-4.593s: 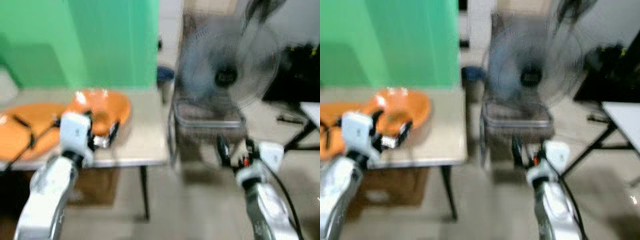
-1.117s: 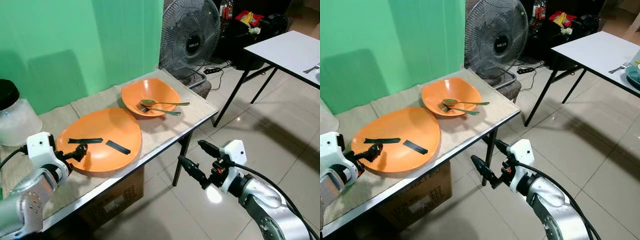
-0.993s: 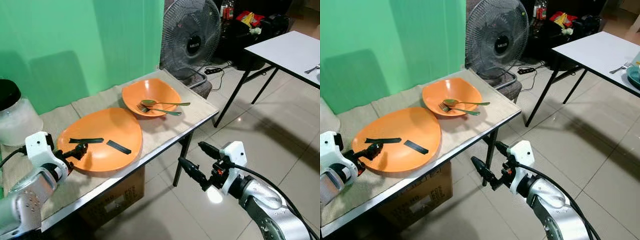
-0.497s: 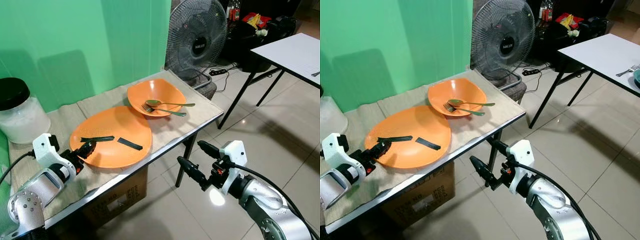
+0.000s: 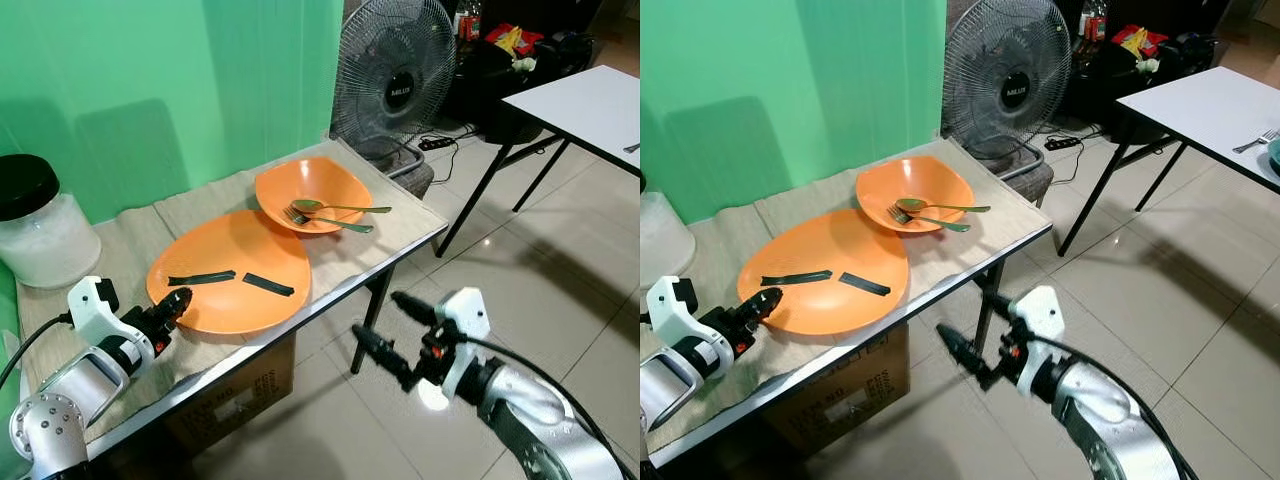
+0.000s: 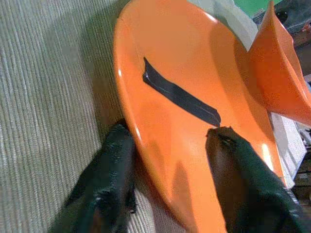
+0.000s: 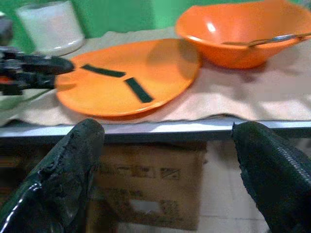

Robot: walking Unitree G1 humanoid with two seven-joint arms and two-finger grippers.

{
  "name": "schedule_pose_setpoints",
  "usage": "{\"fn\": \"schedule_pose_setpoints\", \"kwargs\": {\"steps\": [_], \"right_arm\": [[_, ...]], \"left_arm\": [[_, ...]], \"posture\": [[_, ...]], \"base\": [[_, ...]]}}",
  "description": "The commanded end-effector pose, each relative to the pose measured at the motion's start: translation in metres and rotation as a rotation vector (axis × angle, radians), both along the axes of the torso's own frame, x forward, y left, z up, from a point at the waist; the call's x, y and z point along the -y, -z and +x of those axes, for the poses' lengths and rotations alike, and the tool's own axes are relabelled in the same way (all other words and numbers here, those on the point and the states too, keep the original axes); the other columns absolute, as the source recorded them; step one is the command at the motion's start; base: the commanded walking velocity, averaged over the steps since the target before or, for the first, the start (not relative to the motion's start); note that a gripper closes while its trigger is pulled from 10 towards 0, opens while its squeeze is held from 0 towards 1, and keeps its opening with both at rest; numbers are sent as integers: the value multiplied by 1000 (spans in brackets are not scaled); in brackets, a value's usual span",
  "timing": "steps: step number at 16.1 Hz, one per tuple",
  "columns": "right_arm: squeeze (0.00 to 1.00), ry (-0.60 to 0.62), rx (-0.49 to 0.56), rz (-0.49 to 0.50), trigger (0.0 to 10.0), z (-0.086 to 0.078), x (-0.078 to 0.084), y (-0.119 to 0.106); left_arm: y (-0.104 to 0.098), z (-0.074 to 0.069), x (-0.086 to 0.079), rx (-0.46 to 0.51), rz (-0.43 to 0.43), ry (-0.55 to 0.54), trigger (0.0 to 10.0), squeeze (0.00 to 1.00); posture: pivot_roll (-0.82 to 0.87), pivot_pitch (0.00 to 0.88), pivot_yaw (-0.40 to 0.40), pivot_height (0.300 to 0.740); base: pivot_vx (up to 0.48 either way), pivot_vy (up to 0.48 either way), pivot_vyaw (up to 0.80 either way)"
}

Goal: Setting the table

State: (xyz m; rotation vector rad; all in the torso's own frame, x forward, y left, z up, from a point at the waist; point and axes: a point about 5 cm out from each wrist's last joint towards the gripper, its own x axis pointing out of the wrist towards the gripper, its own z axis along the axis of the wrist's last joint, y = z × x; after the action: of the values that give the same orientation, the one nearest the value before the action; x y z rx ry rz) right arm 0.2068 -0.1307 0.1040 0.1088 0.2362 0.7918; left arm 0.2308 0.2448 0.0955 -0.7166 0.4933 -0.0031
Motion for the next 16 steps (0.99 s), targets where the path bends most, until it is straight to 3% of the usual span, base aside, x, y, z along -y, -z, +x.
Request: {"fn": "schedule_pose_setpoints", "kwargs": {"steps": [1, 4, 9, 12, 16], "right_arm": [[0, -37, -1, -5, 10000, -2, 0, -2], [0, -162, -50, -14, 10000, -10, -2, -1], [0, -178, -56, -14, 10000, -9, -3, -1], [0, -182, -56, -15, 10000, -9, -4, 0], [0, -173, -54, -19, 10000, -10, -4, 1]], "left_arm": [[10, -2, 11, -45, -50, 47, 0, 0], [11, -5, 8, -29, -85, 18, 0, 0], [7, -11, 2, 44, -136, -18, 0, 0], [0, -12, -4, 115, -154, -30, 0, 0], [-21, -14, -21, 299, -179, -64, 0, 0]], "posture": [[-72, 0, -52, 740], [-65, 0, -61, 740], [-52, 0, -73, 740], [-50, 0, -73, 740], [-51, 0, -74, 740]], "base": [[0, 0, 0], [0, 0, 0], [0, 0, 0], [0, 0, 0], [0, 0, 0]]}}
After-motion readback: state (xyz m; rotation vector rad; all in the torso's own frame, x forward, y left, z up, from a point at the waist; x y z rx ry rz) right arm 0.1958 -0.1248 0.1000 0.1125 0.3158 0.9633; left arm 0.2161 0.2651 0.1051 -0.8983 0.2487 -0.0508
